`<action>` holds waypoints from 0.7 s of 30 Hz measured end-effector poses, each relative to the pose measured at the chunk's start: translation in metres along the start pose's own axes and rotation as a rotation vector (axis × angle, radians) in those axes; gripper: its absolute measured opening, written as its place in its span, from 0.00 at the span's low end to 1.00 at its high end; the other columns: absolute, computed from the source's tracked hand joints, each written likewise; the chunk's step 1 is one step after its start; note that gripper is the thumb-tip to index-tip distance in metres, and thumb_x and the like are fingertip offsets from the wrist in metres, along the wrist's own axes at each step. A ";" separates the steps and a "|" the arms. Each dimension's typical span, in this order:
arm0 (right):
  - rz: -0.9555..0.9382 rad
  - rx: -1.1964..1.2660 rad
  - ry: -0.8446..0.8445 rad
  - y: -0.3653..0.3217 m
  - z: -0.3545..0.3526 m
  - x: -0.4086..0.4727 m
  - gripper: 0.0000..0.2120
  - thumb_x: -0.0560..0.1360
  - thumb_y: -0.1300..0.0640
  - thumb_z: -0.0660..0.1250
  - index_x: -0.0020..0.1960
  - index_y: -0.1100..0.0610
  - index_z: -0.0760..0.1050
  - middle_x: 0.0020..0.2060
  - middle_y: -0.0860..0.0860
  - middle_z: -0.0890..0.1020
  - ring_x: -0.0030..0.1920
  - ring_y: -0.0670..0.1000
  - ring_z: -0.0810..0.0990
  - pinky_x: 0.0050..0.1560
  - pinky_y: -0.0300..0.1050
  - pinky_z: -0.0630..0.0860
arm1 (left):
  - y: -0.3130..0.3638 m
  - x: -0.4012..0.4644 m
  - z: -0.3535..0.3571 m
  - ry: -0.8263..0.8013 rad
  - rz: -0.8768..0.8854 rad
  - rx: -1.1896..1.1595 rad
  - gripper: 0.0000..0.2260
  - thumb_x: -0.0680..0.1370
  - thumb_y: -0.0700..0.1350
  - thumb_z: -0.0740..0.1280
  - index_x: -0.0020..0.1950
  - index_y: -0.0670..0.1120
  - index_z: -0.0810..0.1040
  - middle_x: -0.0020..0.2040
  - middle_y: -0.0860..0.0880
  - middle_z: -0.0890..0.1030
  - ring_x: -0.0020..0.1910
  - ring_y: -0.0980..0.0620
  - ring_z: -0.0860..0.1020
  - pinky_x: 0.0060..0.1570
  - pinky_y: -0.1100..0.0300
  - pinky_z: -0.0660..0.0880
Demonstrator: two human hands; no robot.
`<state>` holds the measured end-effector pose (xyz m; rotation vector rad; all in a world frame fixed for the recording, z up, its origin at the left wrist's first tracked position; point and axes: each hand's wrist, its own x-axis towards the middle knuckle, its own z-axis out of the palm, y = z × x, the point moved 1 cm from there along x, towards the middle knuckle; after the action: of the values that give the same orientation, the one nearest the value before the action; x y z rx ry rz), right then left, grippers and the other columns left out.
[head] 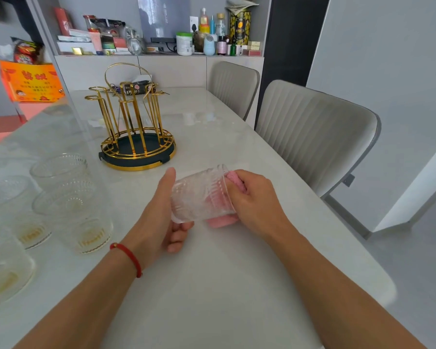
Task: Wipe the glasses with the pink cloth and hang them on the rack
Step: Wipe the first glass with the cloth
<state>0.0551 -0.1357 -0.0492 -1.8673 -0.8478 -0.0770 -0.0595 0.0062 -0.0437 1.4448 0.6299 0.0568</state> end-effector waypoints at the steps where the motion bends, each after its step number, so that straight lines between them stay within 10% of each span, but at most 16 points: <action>1: 0.066 0.025 -0.015 0.000 0.002 0.000 0.17 0.76 0.52 0.63 0.35 0.62 0.66 0.27 0.47 0.69 0.28 0.47 0.67 0.26 0.40 0.65 | -0.001 -0.001 0.004 0.048 0.048 -0.021 0.32 0.78 0.74 0.47 0.44 0.47 0.72 0.30 0.47 0.68 0.24 0.52 0.60 0.25 0.64 0.57; 9: -0.236 -0.149 -0.105 0.000 -0.011 -0.001 0.13 0.75 0.44 0.58 0.46 0.53 0.73 0.31 0.42 0.75 0.33 0.46 0.75 0.36 0.45 0.72 | 0.005 -0.008 -0.012 -0.051 -0.132 0.082 0.28 0.79 0.71 0.50 0.34 0.48 0.66 0.27 0.47 0.66 0.26 0.52 0.54 0.26 0.66 0.52; 15: -0.054 0.025 -0.035 -0.004 -0.004 -0.002 0.11 0.75 0.50 0.61 0.35 0.52 0.68 0.26 0.41 0.72 0.29 0.42 0.71 0.32 0.33 0.65 | 0.000 0.000 0.000 0.137 0.096 -0.060 0.27 0.80 0.71 0.51 0.42 0.48 0.67 0.29 0.48 0.66 0.25 0.53 0.58 0.26 0.65 0.55; 21: -0.245 -0.201 -0.096 -0.005 -0.007 -0.003 0.09 0.79 0.46 0.62 0.48 0.51 0.73 0.33 0.45 0.78 0.35 0.50 0.77 0.39 0.50 0.76 | 0.003 -0.002 -0.029 -0.101 -0.130 0.003 0.25 0.77 0.72 0.54 0.38 0.51 0.64 0.29 0.46 0.61 0.24 0.52 0.53 0.25 0.68 0.51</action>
<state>0.0523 -0.1419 -0.0432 -1.9564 -1.1694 -0.2343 -0.0725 0.0316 -0.0399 1.3975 0.6400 -0.1184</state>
